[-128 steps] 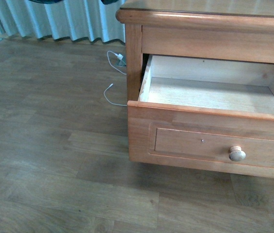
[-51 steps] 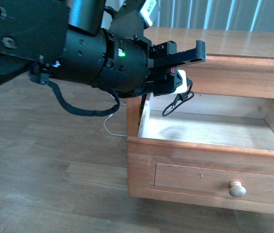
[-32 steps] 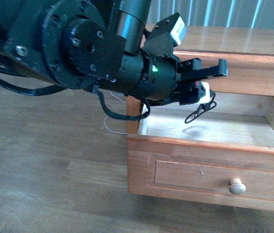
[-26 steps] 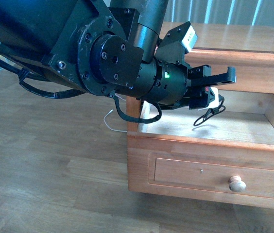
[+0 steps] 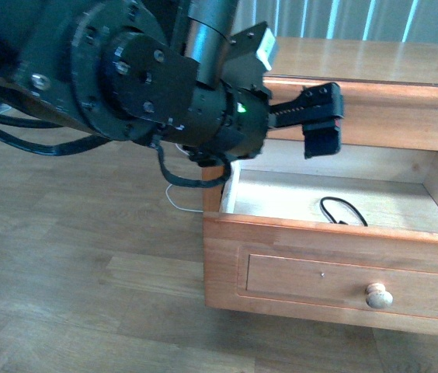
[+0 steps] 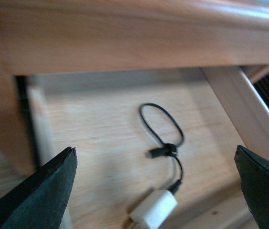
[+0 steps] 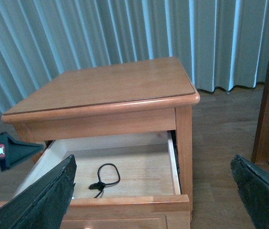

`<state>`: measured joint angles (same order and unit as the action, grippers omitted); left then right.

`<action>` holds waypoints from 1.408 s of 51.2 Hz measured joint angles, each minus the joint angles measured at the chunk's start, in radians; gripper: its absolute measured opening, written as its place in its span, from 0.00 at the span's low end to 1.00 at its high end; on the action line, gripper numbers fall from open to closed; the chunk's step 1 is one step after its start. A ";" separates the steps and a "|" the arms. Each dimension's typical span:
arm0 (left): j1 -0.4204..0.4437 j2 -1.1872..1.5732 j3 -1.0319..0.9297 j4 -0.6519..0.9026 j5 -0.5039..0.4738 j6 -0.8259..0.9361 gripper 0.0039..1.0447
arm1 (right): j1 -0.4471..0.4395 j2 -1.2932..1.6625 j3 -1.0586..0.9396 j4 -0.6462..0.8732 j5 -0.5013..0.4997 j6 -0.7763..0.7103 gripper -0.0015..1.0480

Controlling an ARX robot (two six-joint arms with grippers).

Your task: Put charger into drawer

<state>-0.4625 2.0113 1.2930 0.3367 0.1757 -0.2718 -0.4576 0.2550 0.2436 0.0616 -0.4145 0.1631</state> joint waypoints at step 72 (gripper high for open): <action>0.287 -1.624 -0.932 -0.309 -0.397 0.246 0.78 | 0.000 0.000 0.000 0.000 0.000 0.000 0.92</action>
<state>-0.1757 0.3874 0.3607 0.0277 -0.2218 -0.0261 -0.4576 0.2550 0.2436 0.0616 -0.4141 0.1631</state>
